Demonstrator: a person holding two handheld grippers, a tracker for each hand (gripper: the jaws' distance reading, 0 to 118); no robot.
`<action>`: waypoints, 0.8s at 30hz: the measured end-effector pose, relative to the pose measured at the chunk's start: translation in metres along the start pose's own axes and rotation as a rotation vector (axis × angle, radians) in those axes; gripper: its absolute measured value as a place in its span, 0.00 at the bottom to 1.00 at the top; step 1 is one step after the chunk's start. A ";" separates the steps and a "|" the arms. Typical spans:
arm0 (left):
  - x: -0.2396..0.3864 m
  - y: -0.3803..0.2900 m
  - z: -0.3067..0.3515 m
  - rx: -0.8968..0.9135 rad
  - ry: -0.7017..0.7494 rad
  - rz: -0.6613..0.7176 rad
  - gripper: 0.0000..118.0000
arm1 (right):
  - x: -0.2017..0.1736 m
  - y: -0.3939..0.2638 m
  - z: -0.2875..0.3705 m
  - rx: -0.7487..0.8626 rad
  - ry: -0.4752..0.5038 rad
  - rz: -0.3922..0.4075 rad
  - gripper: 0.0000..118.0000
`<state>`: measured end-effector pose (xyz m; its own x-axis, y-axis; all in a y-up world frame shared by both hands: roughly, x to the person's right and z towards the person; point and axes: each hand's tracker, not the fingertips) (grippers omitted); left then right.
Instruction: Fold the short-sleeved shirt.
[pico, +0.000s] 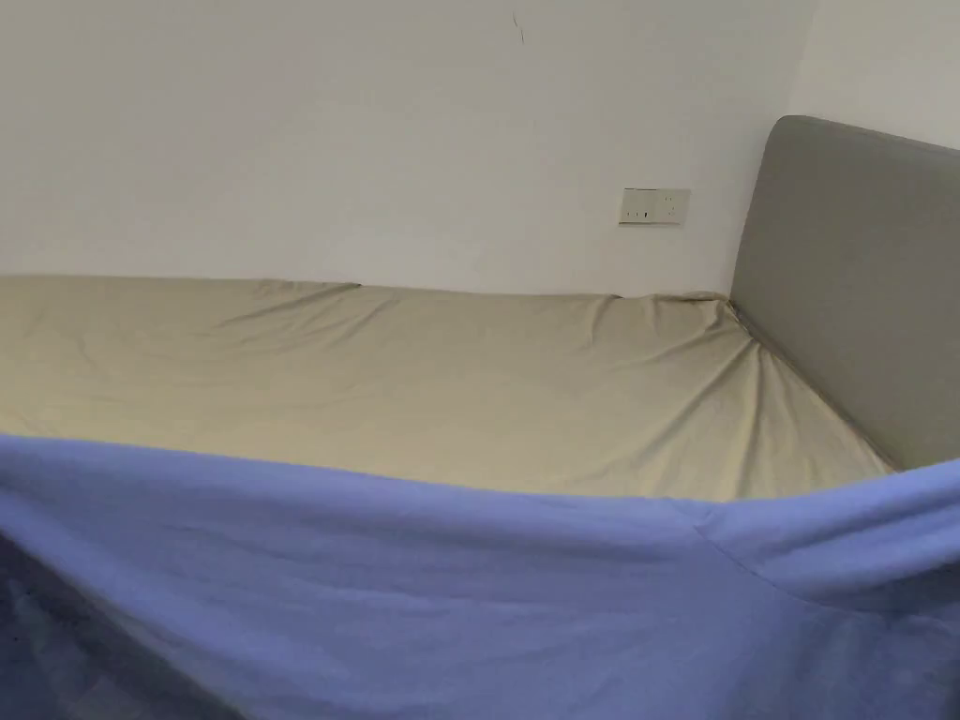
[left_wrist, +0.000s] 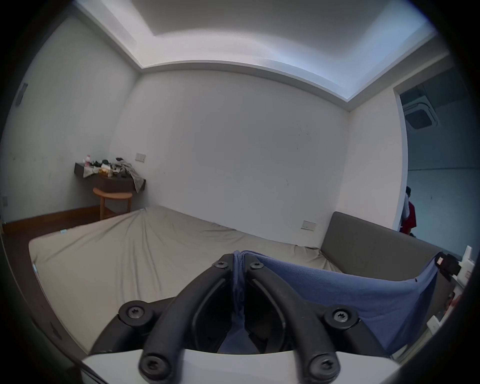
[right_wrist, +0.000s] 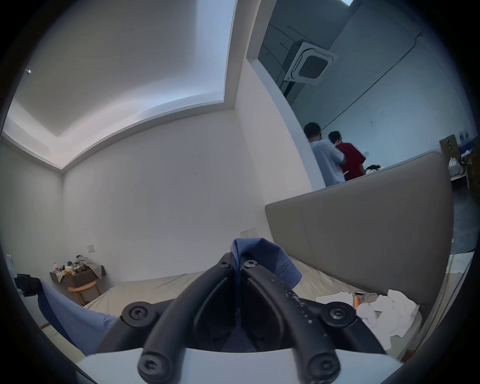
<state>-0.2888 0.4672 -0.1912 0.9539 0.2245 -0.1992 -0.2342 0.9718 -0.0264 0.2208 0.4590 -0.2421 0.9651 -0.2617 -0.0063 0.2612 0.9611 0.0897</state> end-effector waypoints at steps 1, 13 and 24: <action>0.002 -0.001 -0.012 0.009 0.011 -0.027 0.05 | -0.001 -0.001 -0.014 -0.004 0.005 -0.009 0.02; 0.025 0.011 -0.185 -0.062 -0.018 0.028 0.05 | -0.013 0.015 -0.235 -0.005 -0.008 0.011 0.02; 0.050 0.056 -0.285 -0.029 -0.061 -0.018 0.05 | -0.023 0.042 -0.344 0.016 -0.005 0.061 0.02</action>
<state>-0.3080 0.5122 -0.4816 0.9674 0.2122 -0.1385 -0.2218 0.9734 -0.0580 0.2152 0.5354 -0.5812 0.9792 -0.2030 0.0043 0.2014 0.9738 0.1059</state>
